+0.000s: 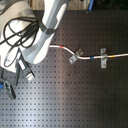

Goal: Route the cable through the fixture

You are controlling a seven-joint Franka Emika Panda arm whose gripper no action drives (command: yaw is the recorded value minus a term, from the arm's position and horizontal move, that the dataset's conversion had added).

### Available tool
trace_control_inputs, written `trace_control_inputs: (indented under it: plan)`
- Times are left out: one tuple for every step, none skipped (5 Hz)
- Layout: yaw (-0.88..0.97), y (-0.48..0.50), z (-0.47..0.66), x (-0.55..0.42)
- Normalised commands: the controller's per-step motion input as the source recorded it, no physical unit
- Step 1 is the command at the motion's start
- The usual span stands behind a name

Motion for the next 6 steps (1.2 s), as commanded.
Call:
trace_control_inputs:
  plan:
    - [0.0, -0.021, -0.19, 0.123]
    - [0.11, 0.027, -0.34, 0.22]
    - [0.29, -0.043, -0.33, 0.157]
    - [0.32, 0.021, -0.27, 0.108]
    - [0.42, 0.089, -0.26, 0.191]
    - [0.45, 0.13, -0.25, 0.22]
